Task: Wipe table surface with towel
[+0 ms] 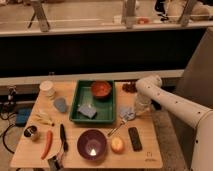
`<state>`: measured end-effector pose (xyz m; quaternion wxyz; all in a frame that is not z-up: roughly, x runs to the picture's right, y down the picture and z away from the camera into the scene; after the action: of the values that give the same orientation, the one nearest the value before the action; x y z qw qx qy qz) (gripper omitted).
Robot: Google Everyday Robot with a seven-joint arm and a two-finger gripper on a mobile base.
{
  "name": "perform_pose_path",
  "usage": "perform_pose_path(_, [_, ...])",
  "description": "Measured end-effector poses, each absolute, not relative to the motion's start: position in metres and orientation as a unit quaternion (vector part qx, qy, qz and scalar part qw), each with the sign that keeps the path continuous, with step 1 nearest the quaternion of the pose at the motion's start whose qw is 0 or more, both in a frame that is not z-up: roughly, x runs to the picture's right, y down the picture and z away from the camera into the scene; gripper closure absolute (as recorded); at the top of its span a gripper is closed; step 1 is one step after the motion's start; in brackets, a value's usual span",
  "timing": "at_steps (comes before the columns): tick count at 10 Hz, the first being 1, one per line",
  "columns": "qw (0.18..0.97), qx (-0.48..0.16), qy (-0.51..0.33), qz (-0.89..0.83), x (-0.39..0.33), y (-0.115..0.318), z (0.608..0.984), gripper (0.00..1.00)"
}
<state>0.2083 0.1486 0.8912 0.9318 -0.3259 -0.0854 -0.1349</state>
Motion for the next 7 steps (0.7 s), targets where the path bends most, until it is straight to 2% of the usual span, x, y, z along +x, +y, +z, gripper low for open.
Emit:
perform_pose_path(3, [0.934,-0.322,-0.094,-0.126,0.212,0.145,0.896,0.91])
perform_pose_path(7, [0.936,-0.312,-0.109,-0.119,0.215,0.113,0.926,0.91])
